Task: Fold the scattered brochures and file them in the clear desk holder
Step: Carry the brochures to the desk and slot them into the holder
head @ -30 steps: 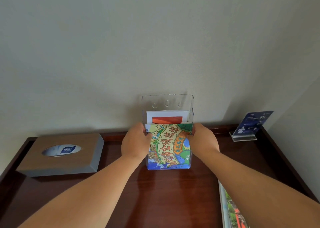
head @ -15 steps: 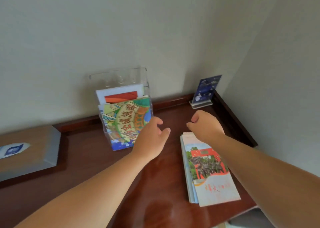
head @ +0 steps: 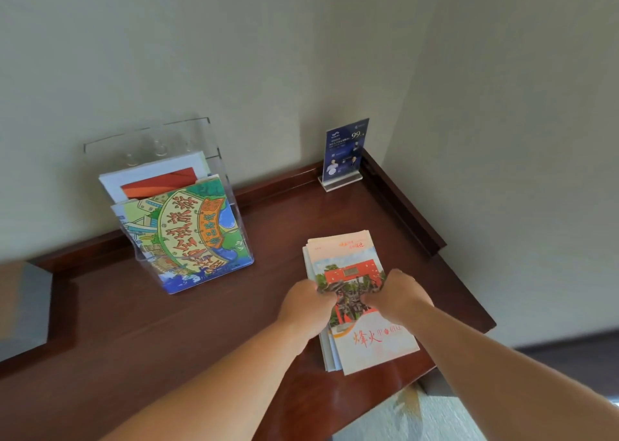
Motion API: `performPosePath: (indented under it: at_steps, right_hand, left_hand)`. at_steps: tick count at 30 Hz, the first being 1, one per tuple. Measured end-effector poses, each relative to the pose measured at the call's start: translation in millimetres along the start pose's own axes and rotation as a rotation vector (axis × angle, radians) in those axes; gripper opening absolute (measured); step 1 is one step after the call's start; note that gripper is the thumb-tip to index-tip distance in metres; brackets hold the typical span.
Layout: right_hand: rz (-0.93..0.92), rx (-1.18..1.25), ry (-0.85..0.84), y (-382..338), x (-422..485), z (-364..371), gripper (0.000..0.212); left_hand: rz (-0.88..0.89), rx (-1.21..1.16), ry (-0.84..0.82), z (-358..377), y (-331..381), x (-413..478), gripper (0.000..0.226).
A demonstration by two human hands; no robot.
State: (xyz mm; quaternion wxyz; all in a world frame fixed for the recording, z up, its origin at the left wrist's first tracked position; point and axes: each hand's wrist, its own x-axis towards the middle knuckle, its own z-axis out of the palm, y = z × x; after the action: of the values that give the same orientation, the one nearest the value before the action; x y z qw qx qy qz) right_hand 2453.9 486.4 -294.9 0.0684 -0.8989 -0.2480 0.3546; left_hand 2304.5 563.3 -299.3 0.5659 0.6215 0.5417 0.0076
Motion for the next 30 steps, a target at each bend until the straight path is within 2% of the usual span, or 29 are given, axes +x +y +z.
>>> performPosePath:
  at_steps: [2,6,11,15,19,21,24,30]
  right_hand:
    - [0.000,0.003,0.003,-0.1,0.8,0.5,0.041]
    - [0.019,0.036,0.023,3.1,3.1,0.9,0.042]
    - [0.074,0.115,-0.015,12.2,5.2,1.4,0.050]
    - [0.087,0.120,-0.036,21.0,4.3,-0.3,0.050]
    - [0.112,0.186,-0.003,25.8,-0.8,-5.3,0.054]
    - [0.078,0.167,0.027,24.4,-4.2,-7.9,0.052]
    - [-0.007,0.160,0.060,11.9,-10.2,-12.5,0.048]
    - [-0.214,0.408,0.035,-42.6,-31.1,-7.6,0.030]
  left_hand:
    - [-0.059,-0.069,0.026,3.6,4.1,-0.5,0.029]
    - [-0.191,-0.253,0.069,12.3,16.2,-0.5,0.009]
    - [-0.308,-0.410,0.058,21.8,25.6,0.8,0.009]
    - [-0.308,-0.279,0.086,32.9,27.3,4.8,0.012]
    - [-0.325,-0.396,0.053,43.7,32.6,5.4,0.021]
    - [-0.331,-0.452,0.052,45.8,31.2,4.9,0.029]
    - [-0.319,-0.496,0.073,37.9,28.6,1.9,0.026]
    - [-0.113,-0.624,0.184,-30.7,21.1,-9.1,0.028]
